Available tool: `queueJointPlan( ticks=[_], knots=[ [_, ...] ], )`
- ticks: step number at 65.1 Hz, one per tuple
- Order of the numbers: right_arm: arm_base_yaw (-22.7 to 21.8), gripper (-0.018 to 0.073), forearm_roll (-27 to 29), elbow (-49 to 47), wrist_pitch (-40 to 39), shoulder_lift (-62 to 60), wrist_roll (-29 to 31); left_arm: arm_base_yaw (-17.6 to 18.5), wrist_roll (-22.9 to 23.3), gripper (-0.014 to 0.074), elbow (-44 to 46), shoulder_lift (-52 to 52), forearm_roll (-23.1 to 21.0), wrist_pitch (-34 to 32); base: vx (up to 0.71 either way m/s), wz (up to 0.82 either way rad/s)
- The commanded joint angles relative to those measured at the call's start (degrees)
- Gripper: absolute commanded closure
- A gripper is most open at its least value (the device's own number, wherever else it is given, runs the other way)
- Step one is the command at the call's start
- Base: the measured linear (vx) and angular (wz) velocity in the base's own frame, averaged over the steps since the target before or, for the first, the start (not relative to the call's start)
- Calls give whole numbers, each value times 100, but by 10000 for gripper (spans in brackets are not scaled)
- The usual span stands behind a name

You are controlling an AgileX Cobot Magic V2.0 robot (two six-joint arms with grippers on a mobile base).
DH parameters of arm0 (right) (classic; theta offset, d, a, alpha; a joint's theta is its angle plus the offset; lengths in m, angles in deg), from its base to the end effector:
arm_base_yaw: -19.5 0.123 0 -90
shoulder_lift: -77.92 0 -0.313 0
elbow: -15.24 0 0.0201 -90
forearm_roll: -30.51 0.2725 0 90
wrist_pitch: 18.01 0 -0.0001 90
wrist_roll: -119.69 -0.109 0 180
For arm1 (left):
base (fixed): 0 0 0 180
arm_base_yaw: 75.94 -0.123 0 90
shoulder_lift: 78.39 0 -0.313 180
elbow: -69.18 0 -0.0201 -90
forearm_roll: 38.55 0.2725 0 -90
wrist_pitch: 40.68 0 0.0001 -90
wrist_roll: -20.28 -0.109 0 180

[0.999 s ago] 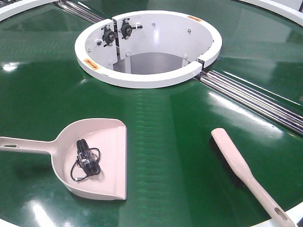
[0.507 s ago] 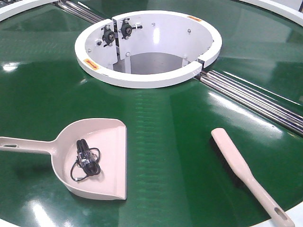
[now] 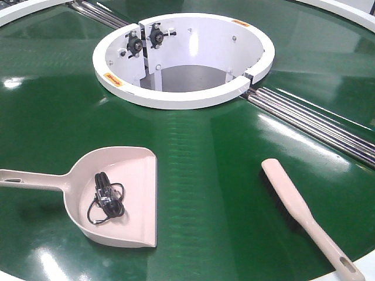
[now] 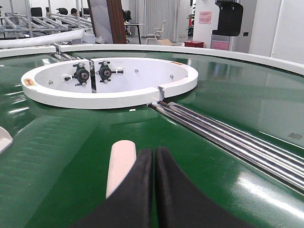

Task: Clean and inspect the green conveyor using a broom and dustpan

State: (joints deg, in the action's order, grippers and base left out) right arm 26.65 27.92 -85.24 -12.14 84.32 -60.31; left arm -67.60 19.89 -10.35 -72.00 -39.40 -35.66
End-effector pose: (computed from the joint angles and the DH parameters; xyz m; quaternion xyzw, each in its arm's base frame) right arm 0.0678 0.0080 0.1938 -0.0593 0.7156 0.0261 0.6955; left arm 0.0676 -0.0100 0.1954 0.0495 0.7112 -0.0542 0.6992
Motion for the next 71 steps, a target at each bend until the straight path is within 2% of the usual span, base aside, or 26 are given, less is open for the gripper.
queueJointPlan(
  ticks=[1, 71],
  knots=[
    [-17, 568, -4, 18, -472, -67, 0, -17, 39, 602, -52, -76, -50, -402, 0, 0],
    [-17, 568, -1, 18, -472, -67, 0, -17, 39, 602, -52, -76, -50, -402, 0, 0]
  ],
)
